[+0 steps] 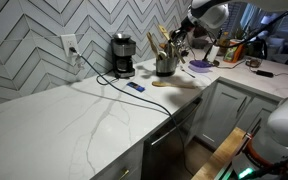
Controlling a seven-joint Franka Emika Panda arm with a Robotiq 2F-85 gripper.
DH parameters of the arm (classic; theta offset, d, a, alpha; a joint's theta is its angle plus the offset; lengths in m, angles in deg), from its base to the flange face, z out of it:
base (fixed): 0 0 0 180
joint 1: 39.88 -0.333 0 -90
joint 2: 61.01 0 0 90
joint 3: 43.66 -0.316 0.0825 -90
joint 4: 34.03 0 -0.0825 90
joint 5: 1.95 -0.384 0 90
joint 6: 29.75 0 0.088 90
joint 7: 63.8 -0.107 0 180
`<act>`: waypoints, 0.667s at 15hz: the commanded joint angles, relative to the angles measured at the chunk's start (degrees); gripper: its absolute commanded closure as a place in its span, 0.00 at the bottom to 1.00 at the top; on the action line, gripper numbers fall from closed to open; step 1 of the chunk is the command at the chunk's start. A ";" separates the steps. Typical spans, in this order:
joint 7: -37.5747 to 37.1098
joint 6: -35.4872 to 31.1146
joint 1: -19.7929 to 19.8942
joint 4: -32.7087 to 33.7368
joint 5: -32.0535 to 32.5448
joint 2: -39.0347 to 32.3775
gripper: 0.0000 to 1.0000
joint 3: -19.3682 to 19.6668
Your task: Put the wooden spoon into the metal bucket
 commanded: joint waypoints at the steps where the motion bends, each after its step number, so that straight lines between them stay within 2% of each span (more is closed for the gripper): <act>1: -0.41 0.01 -0.69 0.05 0.44 0.04 0.76 0.59; 2: -0.41 0.01 -0.69 0.05 0.44 0.04 0.94 0.59; 10: -9.20 -19.72 0.76 5.23 -3.20 -9.05 0.94 1.21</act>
